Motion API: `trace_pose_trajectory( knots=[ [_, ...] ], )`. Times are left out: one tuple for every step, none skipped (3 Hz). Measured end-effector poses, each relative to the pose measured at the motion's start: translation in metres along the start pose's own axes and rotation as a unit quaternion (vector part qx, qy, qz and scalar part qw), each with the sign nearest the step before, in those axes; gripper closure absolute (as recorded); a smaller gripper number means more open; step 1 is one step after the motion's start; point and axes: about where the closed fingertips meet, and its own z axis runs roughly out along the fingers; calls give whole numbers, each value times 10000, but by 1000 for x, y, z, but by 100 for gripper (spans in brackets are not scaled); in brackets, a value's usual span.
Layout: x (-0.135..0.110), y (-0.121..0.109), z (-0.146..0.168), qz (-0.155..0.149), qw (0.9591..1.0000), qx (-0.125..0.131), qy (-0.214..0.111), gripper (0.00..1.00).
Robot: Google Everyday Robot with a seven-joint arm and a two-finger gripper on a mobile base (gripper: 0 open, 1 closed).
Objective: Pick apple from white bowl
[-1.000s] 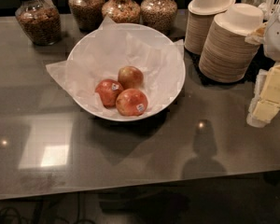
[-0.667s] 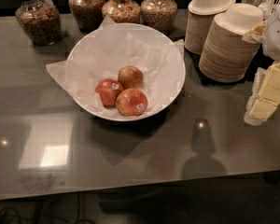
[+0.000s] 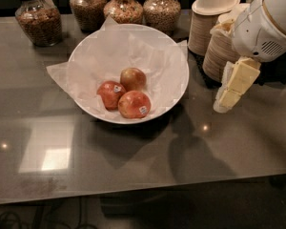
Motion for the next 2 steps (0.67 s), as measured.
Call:
trace_pose_trajectory(
  knots=[
    [0, 0, 0, 0, 10000, 0, -1, 0],
    [-7, -10, 9, 2, 9998, 49, -198, 0]
  ],
)
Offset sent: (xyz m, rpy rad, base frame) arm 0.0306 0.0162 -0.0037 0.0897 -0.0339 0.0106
